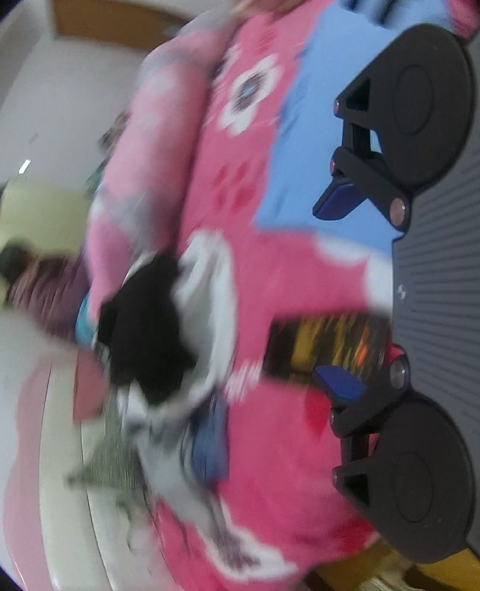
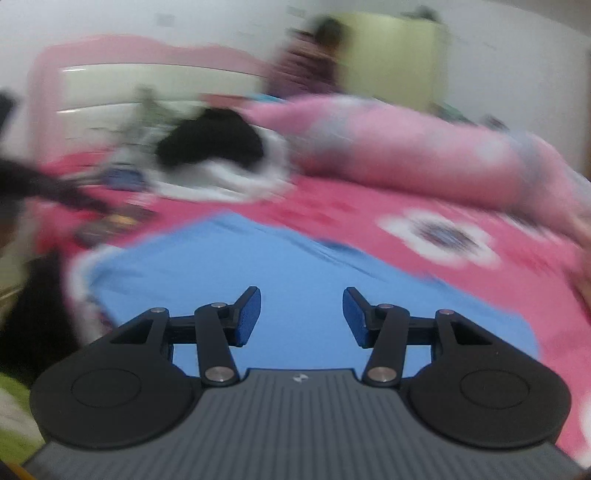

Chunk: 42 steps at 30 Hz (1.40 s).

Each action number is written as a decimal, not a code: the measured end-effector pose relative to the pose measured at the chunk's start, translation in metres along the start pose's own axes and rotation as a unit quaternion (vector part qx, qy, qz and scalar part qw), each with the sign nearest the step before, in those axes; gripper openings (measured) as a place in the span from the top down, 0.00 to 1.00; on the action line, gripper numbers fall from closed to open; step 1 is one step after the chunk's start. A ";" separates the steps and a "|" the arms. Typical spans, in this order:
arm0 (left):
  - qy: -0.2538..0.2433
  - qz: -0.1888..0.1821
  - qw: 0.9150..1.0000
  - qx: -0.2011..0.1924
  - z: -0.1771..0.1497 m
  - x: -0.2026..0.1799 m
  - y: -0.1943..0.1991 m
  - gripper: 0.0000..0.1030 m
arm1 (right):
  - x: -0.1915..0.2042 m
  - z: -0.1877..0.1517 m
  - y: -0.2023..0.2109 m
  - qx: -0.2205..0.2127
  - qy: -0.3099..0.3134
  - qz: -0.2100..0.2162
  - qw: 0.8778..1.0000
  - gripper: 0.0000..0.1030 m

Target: Fold clothes

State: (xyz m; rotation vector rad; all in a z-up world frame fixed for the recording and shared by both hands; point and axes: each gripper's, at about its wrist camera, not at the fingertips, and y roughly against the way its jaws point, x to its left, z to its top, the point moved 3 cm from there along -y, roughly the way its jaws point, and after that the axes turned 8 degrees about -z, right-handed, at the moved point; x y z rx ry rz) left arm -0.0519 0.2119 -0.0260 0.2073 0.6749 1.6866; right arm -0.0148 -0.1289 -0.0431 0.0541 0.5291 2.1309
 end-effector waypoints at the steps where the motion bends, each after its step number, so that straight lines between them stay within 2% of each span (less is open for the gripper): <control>1: 0.013 0.005 1.000 -0.006 0.003 0.009 0.002 0.16 | 0.019 0.006 -0.008 -0.001 0.020 0.032 0.999 0.53; 4: 0.048 0.018 0.998 -0.022 0.013 0.033 0.008 0.16 | 0.089 0.008 -0.032 -0.001 0.114 0.111 0.987 0.53; 8: 0.062 0.017 0.998 -0.014 0.008 0.047 0.006 0.16 | 0.161 -0.001 -0.058 -0.006 0.236 0.150 0.960 0.54; 10: 0.066 0.015 0.998 -0.006 0.004 0.053 0.000 0.16 | 0.184 -0.006 -0.069 -0.005 0.282 0.148 0.948 0.54; 13: 0.070 0.008 0.997 0.002 -0.002 0.061 -0.004 0.16 | 0.204 -0.015 -0.086 -0.006 0.342 0.121 0.932 0.55; 15: 0.073 0.003 0.997 0.003 -0.004 0.065 -0.007 0.16 | 0.209 -0.019 -0.092 -0.001 0.357 0.108 0.928 0.55; 17: 0.076 -0.002 0.997 0.004 -0.005 0.068 -0.009 0.16 | 0.209 -0.018 -0.093 0.004 0.350 0.108 0.931 0.56; 22: 0.079 -0.011 0.997 0.002 -0.007 0.073 -0.012 0.16 | 0.201 -0.005 -0.098 0.026 0.295 0.117 0.948 0.63; 26: 0.081 -0.021 0.996 0.001 -0.008 0.073 -0.014 0.16 | 0.202 -0.002 -0.103 0.037 0.276 0.117 0.953 0.69; 31: 0.081 -0.036 0.996 -0.004 -0.007 0.070 -0.014 0.16 | 0.209 -0.009 -0.108 0.037 0.308 0.104 0.945 0.71; 32: 0.081 -0.039 0.996 -0.004 -0.006 0.070 -0.014 0.16 | 0.208 -0.009 -0.107 0.034 0.310 0.104 0.944 0.77; 33: 0.082 -0.045 0.996 -0.005 -0.005 0.069 -0.015 0.16 | 0.204 -0.006 -0.107 0.034 0.295 0.107 0.949 0.86; 35: 0.085 -0.059 0.995 -0.004 -0.002 0.067 -0.017 0.16 | 0.192 0.002 -0.106 0.039 0.247 0.116 0.961 0.94; 38: 0.093 -0.109 0.990 0.003 0.006 0.063 -0.024 0.16 | 0.168 0.016 -0.103 0.042 0.155 0.126 0.979 0.97; 42: 0.093 -0.178 0.979 0.038 0.022 0.049 -0.046 0.20 | 0.144 0.029 -0.096 0.023 0.084 0.122 0.989 0.97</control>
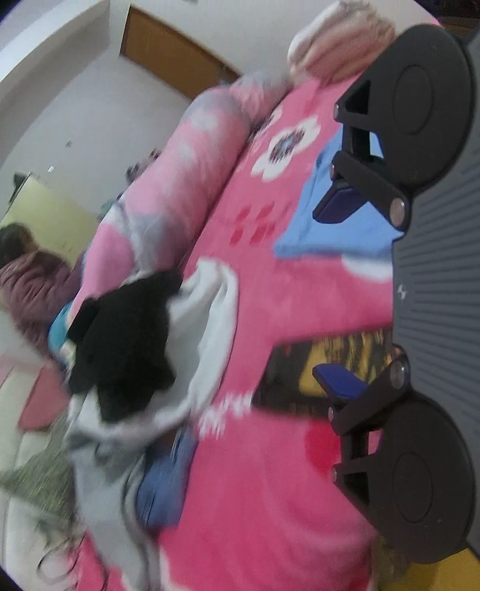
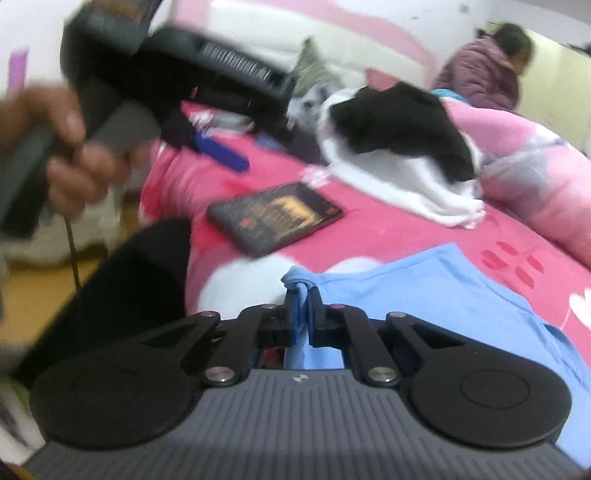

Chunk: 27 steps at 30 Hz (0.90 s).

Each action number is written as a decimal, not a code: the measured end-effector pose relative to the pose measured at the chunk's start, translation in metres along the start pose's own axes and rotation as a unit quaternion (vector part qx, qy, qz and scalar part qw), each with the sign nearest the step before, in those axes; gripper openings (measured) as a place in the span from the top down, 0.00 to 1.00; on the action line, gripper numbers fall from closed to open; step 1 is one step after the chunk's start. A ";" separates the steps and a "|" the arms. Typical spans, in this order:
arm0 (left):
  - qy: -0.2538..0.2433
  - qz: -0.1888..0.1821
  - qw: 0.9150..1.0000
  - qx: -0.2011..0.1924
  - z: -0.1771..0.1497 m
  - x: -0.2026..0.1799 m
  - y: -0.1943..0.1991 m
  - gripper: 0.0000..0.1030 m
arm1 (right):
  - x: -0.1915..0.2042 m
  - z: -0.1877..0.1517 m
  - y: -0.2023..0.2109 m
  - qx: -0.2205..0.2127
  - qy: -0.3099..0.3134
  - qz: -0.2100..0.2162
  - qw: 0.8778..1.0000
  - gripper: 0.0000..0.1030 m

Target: Fold clothes

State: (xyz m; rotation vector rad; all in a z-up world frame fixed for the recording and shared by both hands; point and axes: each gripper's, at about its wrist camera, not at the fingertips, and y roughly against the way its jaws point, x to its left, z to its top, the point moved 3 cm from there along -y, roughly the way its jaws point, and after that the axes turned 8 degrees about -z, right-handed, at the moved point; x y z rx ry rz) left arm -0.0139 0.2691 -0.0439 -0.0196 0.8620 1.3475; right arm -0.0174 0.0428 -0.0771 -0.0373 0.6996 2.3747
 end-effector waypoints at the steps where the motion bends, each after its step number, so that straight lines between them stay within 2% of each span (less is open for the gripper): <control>1: 0.002 -0.011 1.000 0.016 0.003 -0.001 -0.009 0.23 | -0.005 0.002 0.003 -0.007 -0.017 -0.001 1.000 0.97; 4: 0.023 -0.032 0.997 0.065 0.011 -0.003 -0.037 0.28 | -0.017 0.006 0.014 -0.031 -0.053 -0.010 0.998 0.97; 7: 0.045 -0.053 0.989 0.132 0.019 -0.005 -0.073 0.29 | -0.026 0.007 0.025 -0.051 -0.073 -0.018 0.996 0.97; 11: 0.050 -0.054 0.981 0.178 0.026 -0.007 -0.116 0.29 | -0.031 0.007 0.038 -0.070 -0.086 -0.018 0.994 0.97; 17: 0.043 -0.029 0.976 0.210 0.031 -0.006 -0.167 0.45 | -0.040 0.006 0.042 -0.084 -0.105 -0.012 0.991 0.97; 20: 0.040 -0.021 0.977 0.209 0.036 -0.008 -0.183 0.59 | -0.048 0.003 0.043 -0.088 -0.115 -0.011 0.989 0.97; 24: 0.040 -0.018 0.978 0.206 0.041 -0.010 -0.199 0.89 | -0.054 -0.001 0.044 -0.091 -0.125 -0.008 0.988 0.97; 27: 0.037 -0.016 0.979 0.198 0.040 -0.014 -0.205 0.92 | -0.057 -0.005 0.045 -0.094 -0.132 -0.008 0.987 0.97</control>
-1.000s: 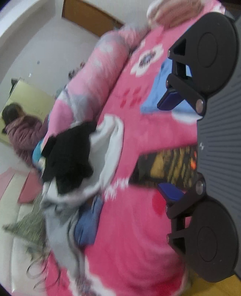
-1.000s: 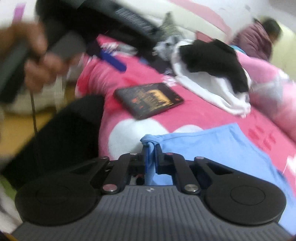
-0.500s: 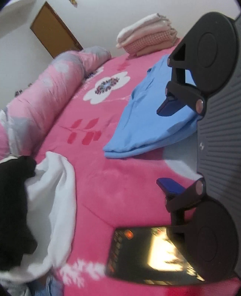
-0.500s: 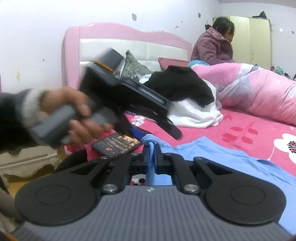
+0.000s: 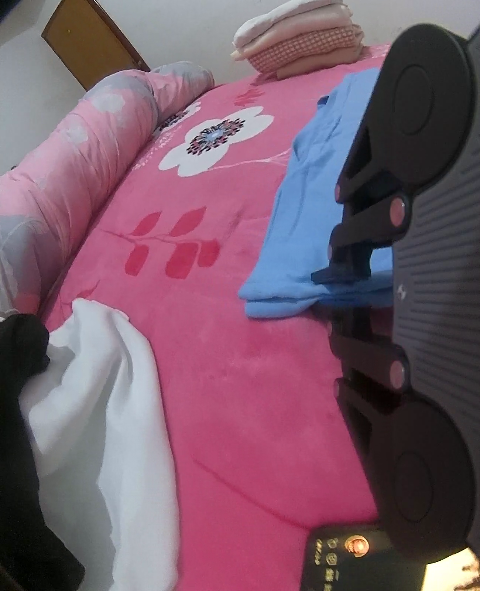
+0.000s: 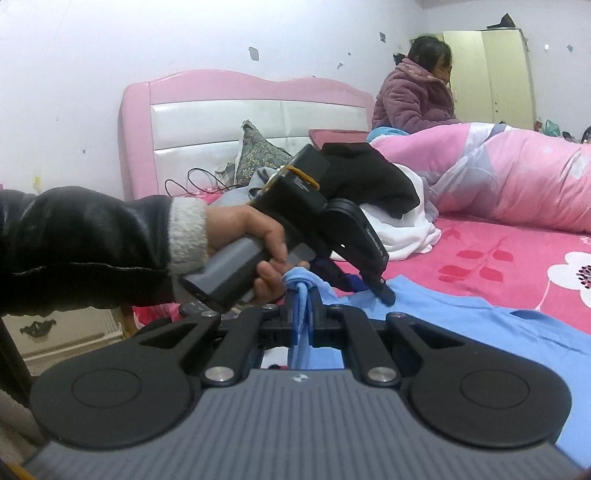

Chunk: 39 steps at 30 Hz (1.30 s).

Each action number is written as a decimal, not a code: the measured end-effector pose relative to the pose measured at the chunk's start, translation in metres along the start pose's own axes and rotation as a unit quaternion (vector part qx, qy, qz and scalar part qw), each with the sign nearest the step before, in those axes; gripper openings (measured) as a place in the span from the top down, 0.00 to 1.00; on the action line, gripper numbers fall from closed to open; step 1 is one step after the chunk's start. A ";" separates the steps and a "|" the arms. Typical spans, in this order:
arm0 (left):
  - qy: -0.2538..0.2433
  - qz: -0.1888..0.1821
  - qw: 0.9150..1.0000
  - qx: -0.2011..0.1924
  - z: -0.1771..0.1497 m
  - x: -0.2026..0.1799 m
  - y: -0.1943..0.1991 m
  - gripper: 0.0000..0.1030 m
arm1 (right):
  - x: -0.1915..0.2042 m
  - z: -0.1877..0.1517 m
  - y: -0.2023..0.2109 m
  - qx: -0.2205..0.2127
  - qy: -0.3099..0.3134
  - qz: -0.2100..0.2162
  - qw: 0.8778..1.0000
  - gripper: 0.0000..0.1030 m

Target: Fold clothes

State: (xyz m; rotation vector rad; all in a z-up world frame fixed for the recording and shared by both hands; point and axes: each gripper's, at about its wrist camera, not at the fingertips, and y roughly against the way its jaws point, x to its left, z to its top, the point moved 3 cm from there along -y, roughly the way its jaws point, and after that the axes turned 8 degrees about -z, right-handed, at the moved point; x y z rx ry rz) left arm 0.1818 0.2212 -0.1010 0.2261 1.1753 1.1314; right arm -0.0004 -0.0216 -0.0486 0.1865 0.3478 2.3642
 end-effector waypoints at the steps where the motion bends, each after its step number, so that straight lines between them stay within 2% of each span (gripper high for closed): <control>1: -0.001 0.000 1.000 -0.007 0.001 -0.003 0.001 0.93 | -0.001 0.000 0.001 -0.002 -0.003 -0.001 1.000 0.97; 6: -0.032 0.004 0.999 -0.040 0.005 -0.038 0.010 0.93 | -0.015 -0.002 0.015 -0.019 -0.019 -0.017 0.999 0.97; 10: -0.089 0.006 0.994 -0.055 0.004 -0.090 0.014 0.94 | -0.027 -0.003 0.038 -0.046 -0.036 -0.045 0.997 0.97; 14: -0.153 0.002 0.986 -0.061 -0.005 -0.154 0.009 0.94 | -0.043 -0.006 0.071 -0.078 -0.056 -0.083 0.992 0.97; 18: -0.217 -0.006 0.974 -0.058 -0.022 -0.222 -0.009 0.94 | -0.062 -0.012 0.108 -0.104 -0.073 -0.127 0.984 0.97; 24: -0.302 -0.021 0.953 -0.031 -0.063 -0.311 -0.062 0.94 | -0.095 -0.033 0.165 -0.125 -0.113 -0.204 0.964 0.97; 29: -0.355 -0.028 0.934 0.011 -0.108 -0.359 -0.115 0.94 | -0.120 -0.061 0.204 -0.125 -0.161 -0.264 0.943 0.97; 36: -0.396 -0.019 0.916 0.058 -0.155 -0.381 -0.176 0.94 | -0.148 -0.101 0.237 -0.121 -0.227 -0.317 0.913 0.97; 39: -0.418 -0.018 0.905 0.077 -0.168 -0.381 -0.197 0.88 | -0.159 -0.121 0.243 -0.117 -0.263 -0.324 0.901 0.97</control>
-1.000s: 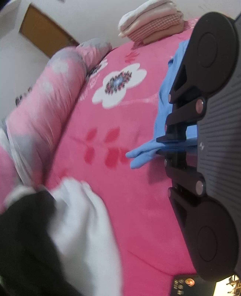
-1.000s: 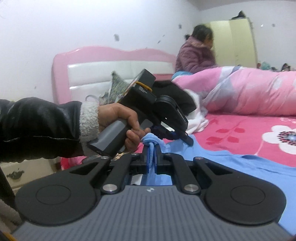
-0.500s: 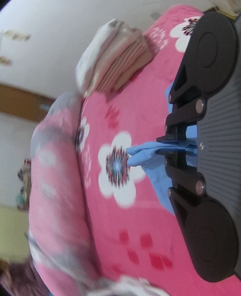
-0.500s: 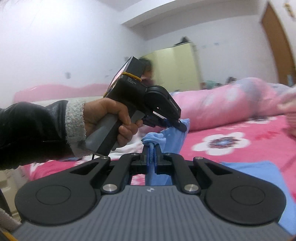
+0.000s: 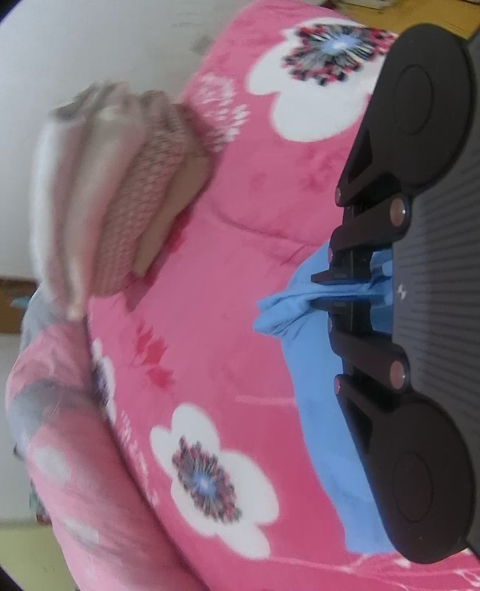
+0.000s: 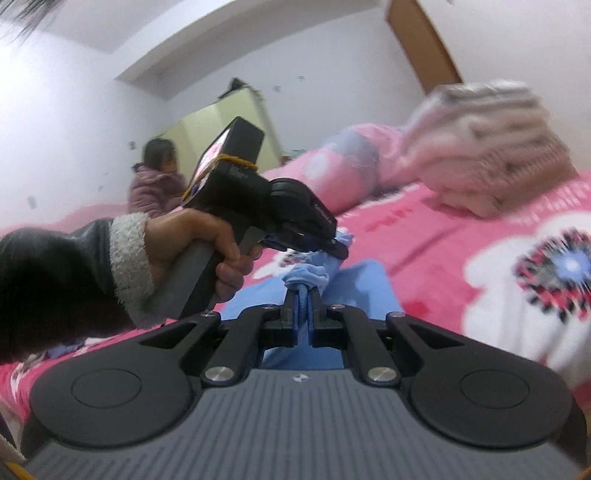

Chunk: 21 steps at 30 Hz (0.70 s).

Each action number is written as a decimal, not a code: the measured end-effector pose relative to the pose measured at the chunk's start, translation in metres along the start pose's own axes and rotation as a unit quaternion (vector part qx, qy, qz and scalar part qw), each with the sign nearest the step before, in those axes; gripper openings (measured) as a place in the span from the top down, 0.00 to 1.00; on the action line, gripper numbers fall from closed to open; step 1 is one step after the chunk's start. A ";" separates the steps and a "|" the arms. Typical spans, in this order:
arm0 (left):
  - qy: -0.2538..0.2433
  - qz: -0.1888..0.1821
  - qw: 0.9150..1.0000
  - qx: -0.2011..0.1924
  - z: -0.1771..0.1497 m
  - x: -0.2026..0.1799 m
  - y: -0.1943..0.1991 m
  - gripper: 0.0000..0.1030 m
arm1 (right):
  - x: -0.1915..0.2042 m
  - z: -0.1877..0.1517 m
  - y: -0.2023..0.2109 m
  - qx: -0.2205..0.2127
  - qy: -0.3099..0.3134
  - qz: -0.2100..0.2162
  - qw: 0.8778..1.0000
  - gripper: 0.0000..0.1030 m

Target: Fold clothes

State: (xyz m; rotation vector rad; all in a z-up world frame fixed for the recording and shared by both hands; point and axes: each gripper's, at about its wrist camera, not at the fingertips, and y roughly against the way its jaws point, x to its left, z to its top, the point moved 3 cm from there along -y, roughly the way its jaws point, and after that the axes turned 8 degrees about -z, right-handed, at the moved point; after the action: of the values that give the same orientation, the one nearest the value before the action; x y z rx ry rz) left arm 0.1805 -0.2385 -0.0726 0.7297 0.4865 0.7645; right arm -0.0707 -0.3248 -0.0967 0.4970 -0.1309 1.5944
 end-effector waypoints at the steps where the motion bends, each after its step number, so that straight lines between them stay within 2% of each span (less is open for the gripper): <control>1: -0.004 -0.004 1.000 -0.002 -0.002 0.000 -0.002 0.79 | -0.007 -0.004 -0.001 0.006 -0.013 -0.003 1.000 0.97; 2: -0.008 -0.009 1.000 -0.004 -0.004 0.000 -0.005 0.75 | -0.014 -0.007 -0.003 0.013 -0.029 -0.005 0.999 0.97; 4: -0.011 -0.015 1.000 -0.014 -0.006 0.002 0.000 0.56 | -0.026 -0.012 -0.008 0.026 -0.062 -0.006 0.998 0.97; 7: -0.014 -0.023 0.999 -0.041 -0.006 0.004 0.027 0.44 | -0.034 -0.013 -0.007 0.034 -0.092 -0.003 0.995 0.97; 12: -0.015 -0.024 0.996 -0.086 -0.020 0.016 0.105 0.35 | -0.033 -0.012 -0.009 0.042 -0.110 0.006 0.993 0.97; 16: -0.032 -0.002 0.997 -0.072 -0.063 0.024 0.158 0.33 | -0.038 -0.010 -0.013 0.051 -0.128 0.015 0.990 0.97; 21: -0.004 0.005 0.999 -0.038 -0.132 0.039 0.191 0.33 | -0.029 0.003 -0.005 0.039 -0.107 0.028 0.993 0.97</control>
State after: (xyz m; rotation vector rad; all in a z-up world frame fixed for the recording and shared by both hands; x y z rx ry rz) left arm 0.0370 -0.0586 -0.0232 0.6642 0.4436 0.7851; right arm -0.0647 -0.3522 -0.1069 0.7301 -0.2475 1.6019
